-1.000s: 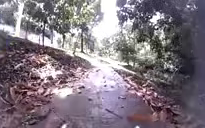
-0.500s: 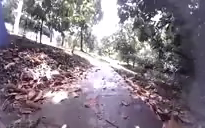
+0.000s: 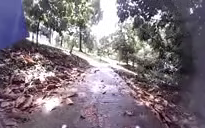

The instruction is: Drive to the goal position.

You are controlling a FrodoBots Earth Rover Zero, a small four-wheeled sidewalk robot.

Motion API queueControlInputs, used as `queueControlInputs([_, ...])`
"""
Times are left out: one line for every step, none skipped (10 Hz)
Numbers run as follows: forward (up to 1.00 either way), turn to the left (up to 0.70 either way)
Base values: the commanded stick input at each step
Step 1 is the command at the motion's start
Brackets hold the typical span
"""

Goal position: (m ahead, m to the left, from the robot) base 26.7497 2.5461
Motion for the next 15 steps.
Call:
queueControlInputs([0.50, 0.00])
queueControlInputs([0.50, 0.00])
queueControlInputs([0.50, 0.00])
queueControlInputs([0.50, 0.00])
queueControlInputs([0.50, 0.00])
queueControlInputs([0.50, 0.00])
queueControlInputs([0.50, 0.00])
queueControlInputs([0.50, 0.00])
queueControlInputs([0.50, 0.00])
queueControlInputs([0.50, 0.00])
queueControlInputs([0.50, 0.00])
queueControlInputs([0.50, 0.00])
queueControlInputs([0.50, 0.00])
queueControlInputs([0.50, 0.00])
queueControlInputs([0.50, 0.00])
